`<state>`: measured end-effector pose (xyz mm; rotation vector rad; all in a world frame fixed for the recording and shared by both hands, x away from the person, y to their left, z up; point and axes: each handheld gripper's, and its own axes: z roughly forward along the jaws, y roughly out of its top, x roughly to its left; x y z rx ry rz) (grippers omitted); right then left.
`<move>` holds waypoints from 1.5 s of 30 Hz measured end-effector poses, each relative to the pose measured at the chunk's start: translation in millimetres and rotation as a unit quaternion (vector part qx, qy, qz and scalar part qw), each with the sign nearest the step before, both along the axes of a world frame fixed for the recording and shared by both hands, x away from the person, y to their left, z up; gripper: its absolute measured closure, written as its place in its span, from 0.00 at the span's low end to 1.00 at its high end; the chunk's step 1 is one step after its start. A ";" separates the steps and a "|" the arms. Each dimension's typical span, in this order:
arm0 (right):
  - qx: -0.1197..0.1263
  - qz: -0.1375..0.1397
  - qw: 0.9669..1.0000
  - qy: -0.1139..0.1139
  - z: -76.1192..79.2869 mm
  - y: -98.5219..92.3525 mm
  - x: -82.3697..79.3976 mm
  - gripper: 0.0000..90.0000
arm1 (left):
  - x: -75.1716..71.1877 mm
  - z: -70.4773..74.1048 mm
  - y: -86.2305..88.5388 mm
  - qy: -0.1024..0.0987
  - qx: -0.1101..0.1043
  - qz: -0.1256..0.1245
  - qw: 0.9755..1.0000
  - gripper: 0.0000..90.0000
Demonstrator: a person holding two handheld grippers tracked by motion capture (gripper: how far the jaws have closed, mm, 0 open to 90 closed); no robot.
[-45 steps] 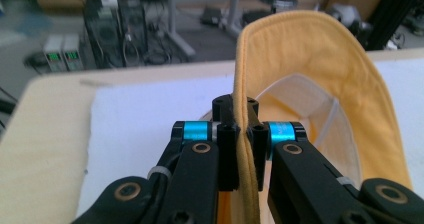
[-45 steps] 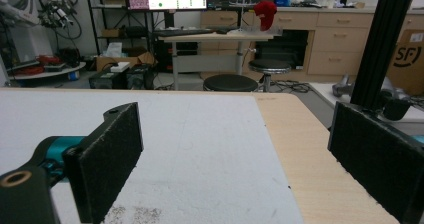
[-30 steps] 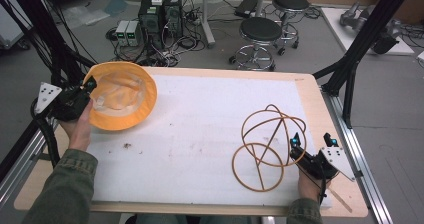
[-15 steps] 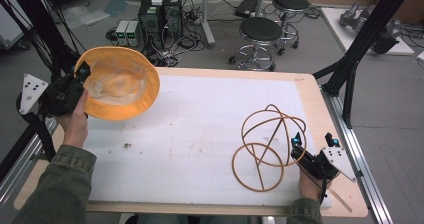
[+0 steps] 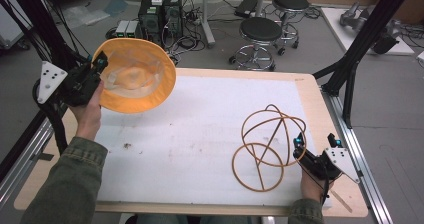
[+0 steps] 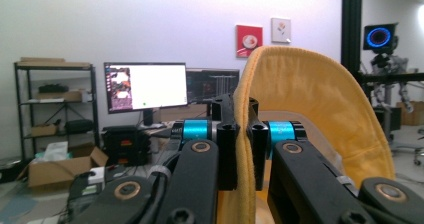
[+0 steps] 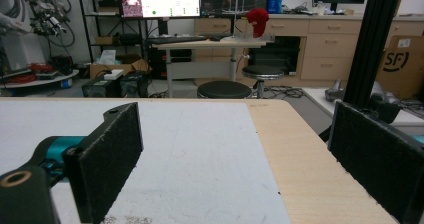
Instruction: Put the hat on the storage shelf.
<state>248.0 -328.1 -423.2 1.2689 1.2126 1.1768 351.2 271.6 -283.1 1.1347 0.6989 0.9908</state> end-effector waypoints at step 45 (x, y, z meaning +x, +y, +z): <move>0.003 -0.001 1.000 0.002 0.0 -16.5 -10.5 0.07 | 39.0 30.8 -206.6 0.003 0.011 -0.163 0.986 0.97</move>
